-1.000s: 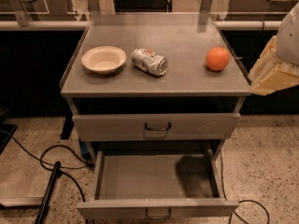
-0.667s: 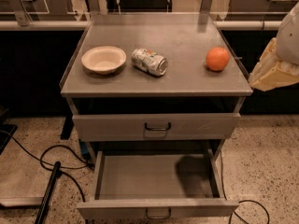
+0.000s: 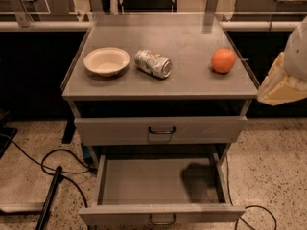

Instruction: Close middle drawer

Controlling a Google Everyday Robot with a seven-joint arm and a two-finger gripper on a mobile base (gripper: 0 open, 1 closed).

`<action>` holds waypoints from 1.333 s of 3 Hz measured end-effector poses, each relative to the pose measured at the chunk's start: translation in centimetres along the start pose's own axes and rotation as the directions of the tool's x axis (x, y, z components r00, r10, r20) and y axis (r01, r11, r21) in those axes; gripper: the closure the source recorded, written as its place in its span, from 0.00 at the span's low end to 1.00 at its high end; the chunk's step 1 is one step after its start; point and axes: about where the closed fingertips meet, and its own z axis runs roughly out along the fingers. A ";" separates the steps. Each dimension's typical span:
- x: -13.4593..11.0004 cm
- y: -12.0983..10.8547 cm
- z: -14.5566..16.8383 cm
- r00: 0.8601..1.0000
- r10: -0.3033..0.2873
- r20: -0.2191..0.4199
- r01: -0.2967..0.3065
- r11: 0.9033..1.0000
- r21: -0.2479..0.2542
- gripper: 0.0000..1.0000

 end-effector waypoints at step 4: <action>3.9 11.3 11.4 0.992 0.033 -0.122 -0.059 0.973 -0.222 1.00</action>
Offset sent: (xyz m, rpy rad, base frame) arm -0.1256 0.0156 -0.2536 -0.0645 0.4819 -0.0547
